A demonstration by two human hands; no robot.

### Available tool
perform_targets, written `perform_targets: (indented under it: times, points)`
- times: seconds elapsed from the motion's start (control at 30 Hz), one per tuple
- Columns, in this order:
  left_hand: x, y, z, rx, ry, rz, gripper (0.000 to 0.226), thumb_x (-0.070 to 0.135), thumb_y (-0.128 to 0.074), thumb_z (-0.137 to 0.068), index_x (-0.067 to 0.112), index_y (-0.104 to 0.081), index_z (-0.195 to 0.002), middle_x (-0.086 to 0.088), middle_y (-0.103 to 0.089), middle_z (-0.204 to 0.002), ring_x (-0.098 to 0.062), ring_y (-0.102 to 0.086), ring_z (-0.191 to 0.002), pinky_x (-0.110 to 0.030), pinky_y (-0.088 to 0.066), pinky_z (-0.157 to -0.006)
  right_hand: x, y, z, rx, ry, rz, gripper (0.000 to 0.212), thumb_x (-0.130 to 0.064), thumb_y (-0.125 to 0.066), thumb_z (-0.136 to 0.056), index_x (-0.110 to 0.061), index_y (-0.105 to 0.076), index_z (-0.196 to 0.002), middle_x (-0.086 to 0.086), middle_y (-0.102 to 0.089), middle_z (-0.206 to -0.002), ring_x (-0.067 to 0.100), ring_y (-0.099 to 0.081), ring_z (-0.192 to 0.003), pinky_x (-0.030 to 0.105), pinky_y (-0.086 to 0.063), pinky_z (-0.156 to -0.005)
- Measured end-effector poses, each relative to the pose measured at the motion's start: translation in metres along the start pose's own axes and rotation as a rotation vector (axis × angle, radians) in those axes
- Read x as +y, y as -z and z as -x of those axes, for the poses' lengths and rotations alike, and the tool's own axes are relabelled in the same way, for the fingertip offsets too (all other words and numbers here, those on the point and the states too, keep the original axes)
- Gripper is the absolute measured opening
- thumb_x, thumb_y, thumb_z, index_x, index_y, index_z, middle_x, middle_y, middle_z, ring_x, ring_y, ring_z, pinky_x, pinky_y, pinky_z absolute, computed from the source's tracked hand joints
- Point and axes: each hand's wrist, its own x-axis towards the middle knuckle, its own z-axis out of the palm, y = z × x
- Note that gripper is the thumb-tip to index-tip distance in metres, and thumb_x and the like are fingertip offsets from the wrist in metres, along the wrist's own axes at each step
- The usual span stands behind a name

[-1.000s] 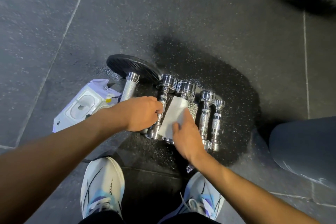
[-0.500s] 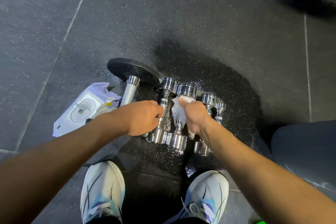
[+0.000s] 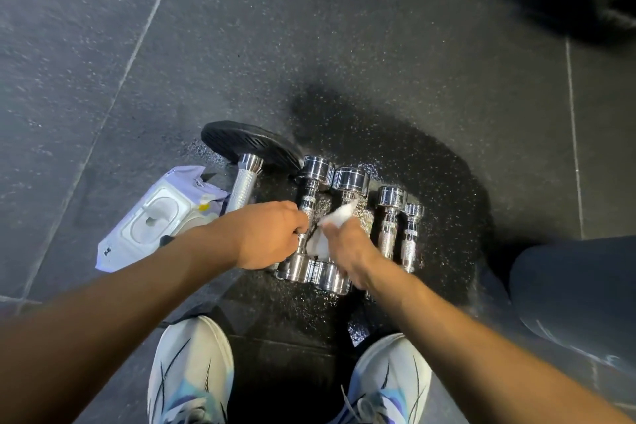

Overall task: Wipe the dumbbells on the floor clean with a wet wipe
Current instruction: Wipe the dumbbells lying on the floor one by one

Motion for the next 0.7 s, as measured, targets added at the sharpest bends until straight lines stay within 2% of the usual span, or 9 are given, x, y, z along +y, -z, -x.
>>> perform_targets:
  times: [0.07, 0.13, 0.23, 0.33, 0.4, 0.47, 0.53, 0.63, 0.7]
  points:
    - [-0.001, -0.001, 0.001, 0.004, 0.0, 0.007, 0.026, 0.024, -0.043, -0.102, 0.025, -0.059, -0.122, 0.007, -0.052, -0.117, -0.012, -0.053, -0.096, -0.032, -0.044, -0.086, 0.01, 0.001, 0.005, -0.061, -0.016, 0.147, 0.037, -0.023, -0.051, -0.106, -0.006, -0.036, -0.135, 0.009, -0.064, -0.106, 0.013, -0.06, -0.073, 0.021, -0.056, -0.055]
    - [0.0, -0.001, 0.001, 0.002, 0.004, 0.009, 0.027, 0.024, -0.043, -0.101, 0.025, -0.059, -0.122, 0.007, -0.053, -0.118, -0.013, -0.054, -0.098, -0.034, -0.047, -0.089, 0.0, 0.01, -0.001, 0.015, 0.01, 0.306, 0.032, -0.024, -0.055, -0.104, 0.001, -0.048, -0.122, 0.008, -0.065, -0.091, 0.016, -0.06, -0.07, 0.028, -0.06, -0.065]
    - [0.001, 0.0, 0.001, -0.007, 0.009, 0.004, 0.029, 0.024, -0.042, -0.101, 0.026, -0.059, -0.124, 0.009, -0.052, -0.119, -0.014, -0.055, -0.1, -0.036, -0.048, -0.092, -0.019, 0.018, -0.005, 0.167, 0.08, 0.154, 0.033, -0.033, -0.048, -0.107, 0.0, -0.051, -0.11, 0.003, -0.059, -0.078, 0.012, -0.056, -0.064, 0.03, -0.054, -0.064]
    - [0.001, 0.0, 0.001, -0.009, 0.013, -0.005, 0.027, 0.024, -0.041, -0.102, 0.025, -0.06, -0.122, 0.008, -0.054, -0.119, -0.014, -0.057, -0.099, -0.036, -0.048, -0.091, -0.012, 0.013, -0.006, 0.106, 0.051, -0.335, 0.042, -0.036, -0.046, -0.107, -0.012, -0.043, -0.141, 0.0, -0.054, -0.114, 0.016, -0.053, -0.108, 0.039, -0.046, -0.101]
    - [0.0, 0.0, 0.002, -0.007, 0.009, -0.004, 0.027, 0.023, -0.041, -0.102, 0.024, -0.06, -0.121, 0.007, -0.055, -0.118, -0.014, -0.057, -0.098, -0.035, -0.049, -0.091, 0.001, 0.012, -0.01, 0.014, 0.037, -0.482, 0.051, -0.038, -0.046, -0.105, -0.012, -0.038, -0.149, 0.005, -0.053, -0.13, 0.022, -0.049, -0.122, 0.046, -0.04, -0.113]
    - [0.001, 0.001, 0.002, -0.008, 0.005, 0.004, 0.027, 0.023, -0.042, -0.102, 0.024, -0.061, -0.12, 0.006, -0.055, -0.117, -0.014, -0.058, -0.098, -0.036, -0.049, -0.091, 0.014, 0.017, -0.011, -0.065, 0.019, -0.513, 0.052, -0.035, -0.047, -0.105, -0.002, -0.041, -0.145, 0.017, -0.055, -0.14, 0.028, -0.059, -0.12, 0.048, -0.052, -0.103]
    - [0.002, 0.002, 0.003, -0.003, 0.004, 0.009, 0.026, 0.023, -0.043, -0.101, 0.025, -0.061, -0.119, 0.008, -0.055, -0.115, -0.014, -0.058, -0.098, -0.037, -0.049, -0.091, 0.023, 0.018, -0.008, -0.085, 0.018, -0.385, 0.046, -0.029, -0.054, -0.104, -0.006, -0.045, -0.143, 0.014, -0.058, -0.139, 0.028, -0.064, -0.116, 0.036, -0.057, -0.093]
    - [0.002, 0.002, 0.004, -0.003, 0.003, 0.004, 0.026, 0.023, -0.043, -0.1, 0.025, -0.061, -0.119, 0.008, -0.055, -0.116, -0.015, -0.059, -0.1, -0.038, -0.049, -0.091, 0.027, 0.007, -0.005, 0.014, 0.054, -0.15, 0.04, -0.026, -0.06, -0.101, -0.009, -0.048, -0.135, 0.005, -0.064, -0.129, 0.019, -0.066, -0.104, 0.017, -0.054, -0.066]
    - [0.002, 0.001, 0.003, -0.006, 0.003, 0.0, 0.025, 0.024, -0.043, -0.1, 0.025, -0.061, -0.118, 0.007, -0.055, -0.115, -0.017, -0.059, -0.1, -0.039, -0.05, -0.091, 0.02, 0.001, -0.012, 0.119, 0.08, -0.069, 0.043, -0.025, -0.059, -0.103, -0.007, -0.042, -0.138, 0.007, -0.065, -0.122, 0.019, -0.068, -0.098, 0.022, -0.059, -0.066]
